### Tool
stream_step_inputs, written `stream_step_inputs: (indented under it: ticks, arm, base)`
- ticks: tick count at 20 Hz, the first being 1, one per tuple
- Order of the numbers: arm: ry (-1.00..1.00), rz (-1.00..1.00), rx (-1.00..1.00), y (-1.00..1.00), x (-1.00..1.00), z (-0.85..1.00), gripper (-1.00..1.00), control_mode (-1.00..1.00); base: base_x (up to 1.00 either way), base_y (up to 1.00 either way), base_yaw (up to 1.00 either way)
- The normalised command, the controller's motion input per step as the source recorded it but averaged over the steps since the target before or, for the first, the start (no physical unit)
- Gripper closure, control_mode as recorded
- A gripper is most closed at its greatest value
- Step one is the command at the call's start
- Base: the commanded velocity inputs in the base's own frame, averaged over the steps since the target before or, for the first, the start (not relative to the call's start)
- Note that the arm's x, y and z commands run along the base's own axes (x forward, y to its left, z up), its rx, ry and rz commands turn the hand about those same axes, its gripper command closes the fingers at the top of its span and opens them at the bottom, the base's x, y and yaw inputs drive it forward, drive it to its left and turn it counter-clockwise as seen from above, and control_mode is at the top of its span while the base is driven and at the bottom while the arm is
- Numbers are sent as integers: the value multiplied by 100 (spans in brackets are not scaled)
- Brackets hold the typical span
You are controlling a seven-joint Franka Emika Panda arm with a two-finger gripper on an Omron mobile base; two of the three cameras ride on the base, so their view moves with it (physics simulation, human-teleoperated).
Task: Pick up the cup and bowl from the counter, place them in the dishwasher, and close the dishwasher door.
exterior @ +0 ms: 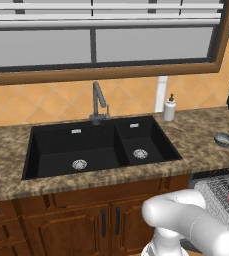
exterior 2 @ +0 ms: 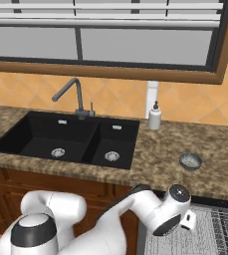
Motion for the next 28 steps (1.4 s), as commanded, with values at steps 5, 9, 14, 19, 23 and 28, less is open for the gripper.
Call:
stream_step_inputs:
  ticks: [5,9,14,19,23,28]
  arm:
    - [0,1,3,-36,3,0,100,-100]
    - [0,2,0,3,1,-19,100,-100]
    - [0,0,0,12,20,-58,100,-100]
    - [-2,0,0,1,14,-64,100,-100]
    - [-8,0,0,0,11,-60,100,-100]
    - [-4,0,0,0,25,-30,100,-100]
  base:
    - [0,0,0]
    - [0,0,0]
    - [0,0,0]
    - [0,0,0]
    - [0,0,0]
    - [0,0,0]
